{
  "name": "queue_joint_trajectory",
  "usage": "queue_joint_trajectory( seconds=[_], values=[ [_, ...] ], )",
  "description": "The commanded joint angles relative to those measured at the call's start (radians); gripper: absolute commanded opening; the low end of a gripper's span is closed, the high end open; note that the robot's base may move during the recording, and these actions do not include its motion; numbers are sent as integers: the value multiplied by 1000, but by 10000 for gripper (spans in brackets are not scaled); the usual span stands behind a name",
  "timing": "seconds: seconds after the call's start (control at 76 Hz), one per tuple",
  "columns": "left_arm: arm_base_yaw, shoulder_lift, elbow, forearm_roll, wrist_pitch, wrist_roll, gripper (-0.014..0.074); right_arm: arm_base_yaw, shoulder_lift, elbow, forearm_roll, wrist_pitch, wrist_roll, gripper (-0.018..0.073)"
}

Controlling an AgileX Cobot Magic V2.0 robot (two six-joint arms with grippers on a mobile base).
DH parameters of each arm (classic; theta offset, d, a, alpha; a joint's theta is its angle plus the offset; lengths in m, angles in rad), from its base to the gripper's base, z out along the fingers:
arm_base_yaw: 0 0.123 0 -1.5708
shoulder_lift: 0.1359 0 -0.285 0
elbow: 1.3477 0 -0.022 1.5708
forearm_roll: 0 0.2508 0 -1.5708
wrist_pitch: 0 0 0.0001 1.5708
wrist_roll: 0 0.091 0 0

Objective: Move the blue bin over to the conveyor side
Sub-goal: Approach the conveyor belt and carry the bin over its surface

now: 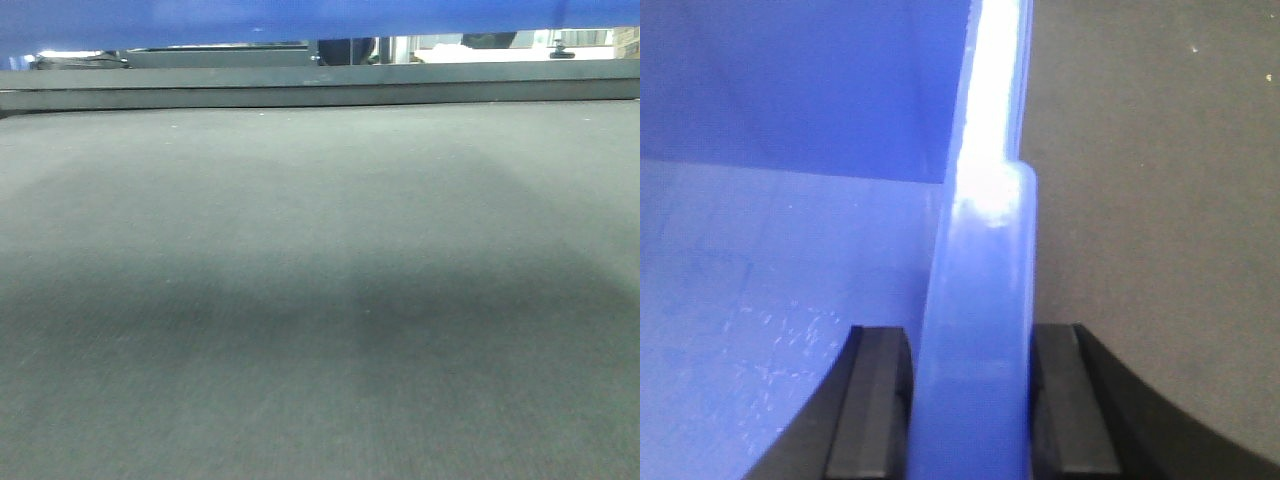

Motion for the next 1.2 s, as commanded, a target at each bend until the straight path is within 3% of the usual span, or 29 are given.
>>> queue_joint_trajectory(
  seconds=[0.0, 1.184],
  values=[
    [-9, -18, -22, 35, -76, 16, -19, 8, -22, -19, 13, -352, -22, -81],
    [-9, -18, -22, 30, -76, 16, -19, 8, -22, -19, 13, -352, -22, -81]
  ],
)
